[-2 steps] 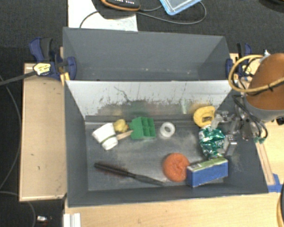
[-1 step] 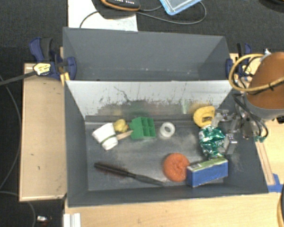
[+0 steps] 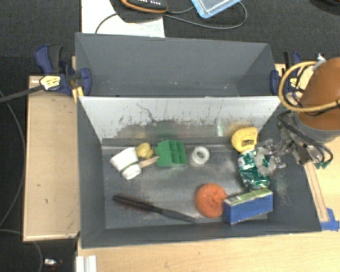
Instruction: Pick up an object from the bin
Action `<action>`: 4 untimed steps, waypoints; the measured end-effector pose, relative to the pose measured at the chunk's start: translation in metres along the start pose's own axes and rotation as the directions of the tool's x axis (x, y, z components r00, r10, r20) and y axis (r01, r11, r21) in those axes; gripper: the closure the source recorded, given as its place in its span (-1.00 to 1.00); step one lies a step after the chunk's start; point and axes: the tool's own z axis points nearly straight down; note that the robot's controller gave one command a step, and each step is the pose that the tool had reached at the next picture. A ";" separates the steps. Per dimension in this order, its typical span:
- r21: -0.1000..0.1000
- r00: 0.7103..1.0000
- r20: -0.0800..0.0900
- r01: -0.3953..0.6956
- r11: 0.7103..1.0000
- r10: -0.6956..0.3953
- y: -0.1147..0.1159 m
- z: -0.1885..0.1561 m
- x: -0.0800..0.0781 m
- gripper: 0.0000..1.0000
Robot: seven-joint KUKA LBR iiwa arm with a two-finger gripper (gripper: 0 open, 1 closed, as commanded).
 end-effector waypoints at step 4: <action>-0.001 0.973 -0.001 0.231 0.973 -0.231 0.001 0.037 0.039 1.00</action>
Offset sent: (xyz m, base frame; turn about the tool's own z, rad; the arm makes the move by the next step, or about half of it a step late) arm -0.0540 -0.0232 -0.0376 -0.2678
